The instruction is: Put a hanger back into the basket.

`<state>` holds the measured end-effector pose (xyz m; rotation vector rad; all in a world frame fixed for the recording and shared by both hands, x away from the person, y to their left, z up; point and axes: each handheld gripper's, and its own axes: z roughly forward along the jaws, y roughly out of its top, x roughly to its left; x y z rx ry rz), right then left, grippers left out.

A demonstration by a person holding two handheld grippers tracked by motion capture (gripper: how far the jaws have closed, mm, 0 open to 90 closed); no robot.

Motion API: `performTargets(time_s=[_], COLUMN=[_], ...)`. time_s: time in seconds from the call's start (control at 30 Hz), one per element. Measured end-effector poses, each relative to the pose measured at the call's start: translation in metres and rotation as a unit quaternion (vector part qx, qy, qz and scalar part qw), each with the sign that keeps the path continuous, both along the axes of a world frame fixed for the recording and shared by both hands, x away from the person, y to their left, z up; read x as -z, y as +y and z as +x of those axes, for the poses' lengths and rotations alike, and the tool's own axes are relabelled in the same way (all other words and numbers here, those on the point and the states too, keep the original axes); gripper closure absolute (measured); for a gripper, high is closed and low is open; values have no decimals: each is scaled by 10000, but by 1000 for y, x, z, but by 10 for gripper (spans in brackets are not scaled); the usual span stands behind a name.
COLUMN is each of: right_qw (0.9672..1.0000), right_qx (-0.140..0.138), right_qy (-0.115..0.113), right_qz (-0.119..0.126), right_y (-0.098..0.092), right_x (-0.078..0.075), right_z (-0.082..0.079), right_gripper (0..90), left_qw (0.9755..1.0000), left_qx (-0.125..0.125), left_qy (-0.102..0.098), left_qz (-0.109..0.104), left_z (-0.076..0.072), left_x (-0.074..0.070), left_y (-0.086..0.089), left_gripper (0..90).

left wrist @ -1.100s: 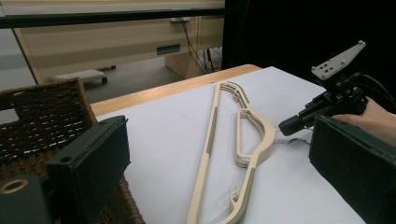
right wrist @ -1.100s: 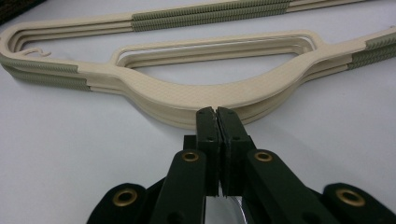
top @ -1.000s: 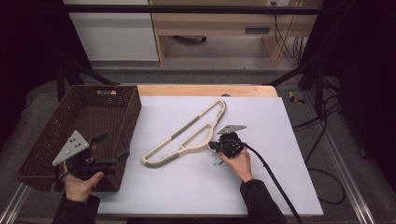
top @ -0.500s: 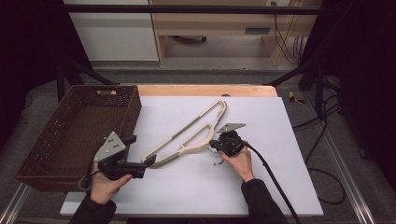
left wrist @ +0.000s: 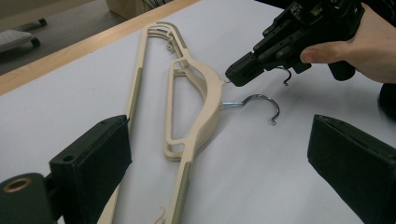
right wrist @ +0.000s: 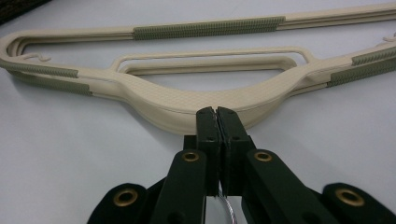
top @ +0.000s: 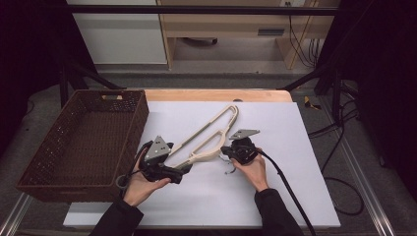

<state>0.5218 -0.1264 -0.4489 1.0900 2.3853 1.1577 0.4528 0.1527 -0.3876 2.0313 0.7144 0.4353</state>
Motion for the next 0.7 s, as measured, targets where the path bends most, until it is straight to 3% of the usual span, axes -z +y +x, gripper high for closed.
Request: performTargets(time_s=[0.23,0.5,0.57,0.6,0.7], right_qw=[9999,9998,9999,9998,9997], right_qx=[-82,-96,-68,-113,-165], right_qy=[-83,-144,-145,-175,-174], right_qz=[-40,-23,4,-53,-74], right_y=[-1,-2,-1,-1,-2], right_x=[-1,-5,-5,-6,-7], right_z=[0,-1,-1,-2,-2], right_gripper=[890,890,890,890,890], left_qw=[9996,9965,9959,9947,9937], left_qx=[102,287,307,319,320], left_qy=[200,299,309,290,317], left_qz=[146,726,789,930,1024], left_z=[17,32,34,39,49], left_x=[9,23,25,28,34], left_y=[-16,-43,-46,-53,-62], left_gripper=[73,114,126,138,172])
